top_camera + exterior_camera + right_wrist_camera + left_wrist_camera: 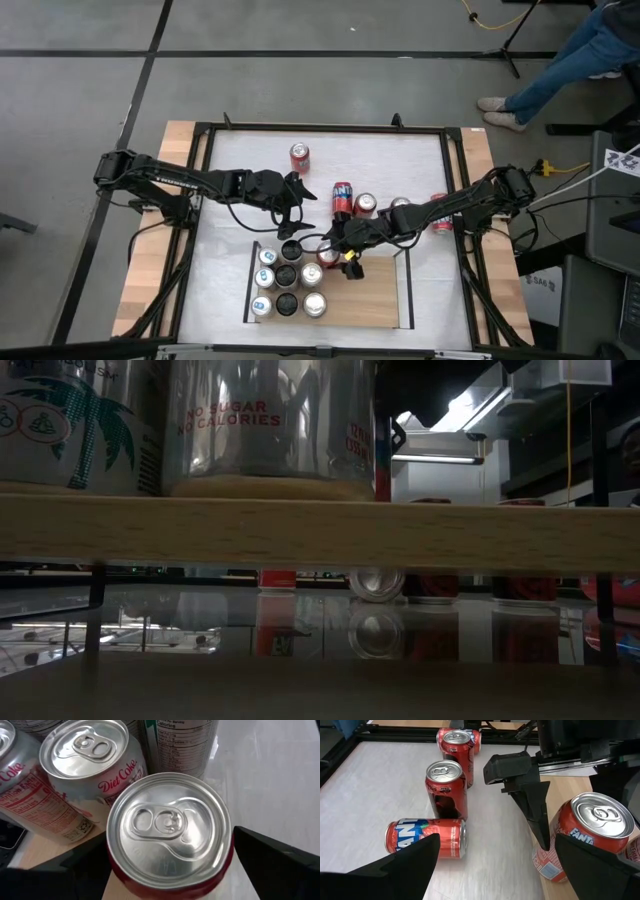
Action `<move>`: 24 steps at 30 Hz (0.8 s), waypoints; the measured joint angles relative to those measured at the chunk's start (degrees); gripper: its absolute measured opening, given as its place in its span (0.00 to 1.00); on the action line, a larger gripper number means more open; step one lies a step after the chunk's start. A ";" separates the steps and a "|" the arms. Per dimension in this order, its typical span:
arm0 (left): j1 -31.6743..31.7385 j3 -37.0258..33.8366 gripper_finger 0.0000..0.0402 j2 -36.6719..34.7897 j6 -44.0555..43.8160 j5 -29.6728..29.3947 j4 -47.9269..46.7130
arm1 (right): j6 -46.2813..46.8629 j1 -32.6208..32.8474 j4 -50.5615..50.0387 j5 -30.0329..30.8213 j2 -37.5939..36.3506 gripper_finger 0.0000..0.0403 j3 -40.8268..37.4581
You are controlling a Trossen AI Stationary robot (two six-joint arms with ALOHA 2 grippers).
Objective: Place canned beverage on shelf
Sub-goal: Put the red soda can on the shelf aligned with the silver soda can
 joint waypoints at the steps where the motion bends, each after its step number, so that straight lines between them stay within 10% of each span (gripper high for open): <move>1: 0.00 0.00 0.96 0.00 0.00 0.00 0.00 | 0.02 -0.02 0.00 0.00 0.00 0.95 0.00; 24: 0.00 -0.02 0.96 -0.02 -0.02 0.00 0.00 | -0.04 0.00 -1.95 -3.02 0.04 0.95 2.89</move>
